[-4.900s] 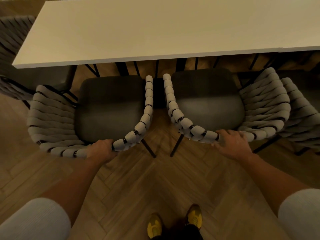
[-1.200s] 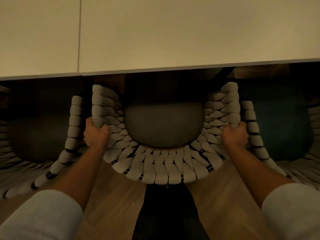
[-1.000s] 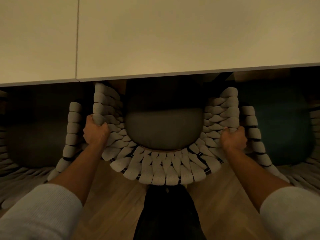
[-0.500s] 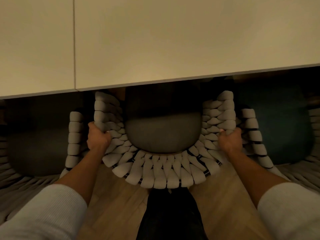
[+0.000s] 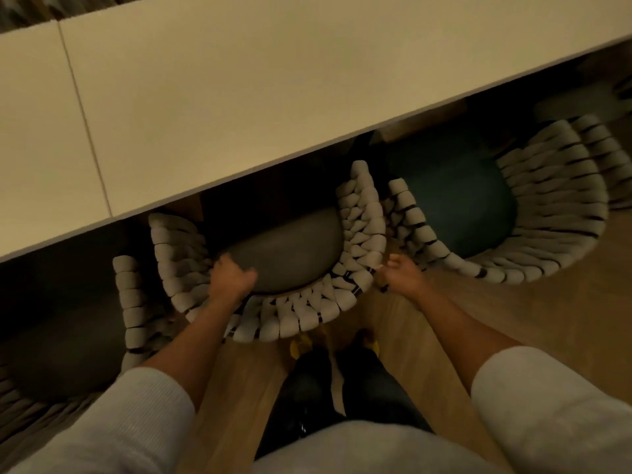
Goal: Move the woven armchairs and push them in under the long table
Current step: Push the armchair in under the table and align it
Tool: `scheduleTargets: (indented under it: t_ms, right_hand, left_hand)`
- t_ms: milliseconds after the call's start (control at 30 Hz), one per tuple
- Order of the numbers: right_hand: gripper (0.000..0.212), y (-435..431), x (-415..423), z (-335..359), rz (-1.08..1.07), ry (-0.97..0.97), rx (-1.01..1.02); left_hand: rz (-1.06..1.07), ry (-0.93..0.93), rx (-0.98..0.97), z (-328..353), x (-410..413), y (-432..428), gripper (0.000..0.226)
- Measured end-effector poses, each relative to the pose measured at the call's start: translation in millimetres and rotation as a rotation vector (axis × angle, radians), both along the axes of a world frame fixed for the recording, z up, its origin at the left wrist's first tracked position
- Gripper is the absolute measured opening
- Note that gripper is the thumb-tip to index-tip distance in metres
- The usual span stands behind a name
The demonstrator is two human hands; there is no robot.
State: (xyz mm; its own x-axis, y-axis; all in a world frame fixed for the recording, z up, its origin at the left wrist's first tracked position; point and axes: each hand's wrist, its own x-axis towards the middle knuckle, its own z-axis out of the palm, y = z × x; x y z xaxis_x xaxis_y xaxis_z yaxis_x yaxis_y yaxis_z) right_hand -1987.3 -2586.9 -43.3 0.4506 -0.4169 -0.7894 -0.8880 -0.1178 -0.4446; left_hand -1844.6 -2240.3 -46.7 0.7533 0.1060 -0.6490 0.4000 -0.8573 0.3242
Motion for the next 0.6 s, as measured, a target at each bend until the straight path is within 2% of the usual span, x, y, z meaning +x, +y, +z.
scheduleTargets:
  t_ms: [133, 267, 400, 500, 600]
  right_hand:
    - [0.041, -35.2, -38.7, 23.6, -0.020, -0.022, -0.073]
    - [0.019, -91.7, -90.0, 26.3, -0.049, -0.074, -0.088]
    - [0.011, -153.9, -141.9, 36.1, -0.215, -0.110, -0.058]
    - [0.033, -209.8, -180.1, 27.5, -0.328, -0.115, -0.006]
    - [0.040, -264.3, -214.3, 20.8, -0.436, -0.136, 0.027]
  left_hand:
    - [-0.236, 0.140, -0.141, 23.6, -16.7, -94.2, 0.062]
    - [-0.440, 0.156, -0.252, 45.9, -47.3, -184.8, 0.047]
    - [-0.512, 0.144, -0.280, 49.3, -79.8, -265.8, 0.036]
    - [-0.459, 0.169, -0.274, 41.4, -109.3, -320.0, 0.033]
    - [-0.449, 0.167, -0.227, 29.1, -143.4, -371.4, 0.033]
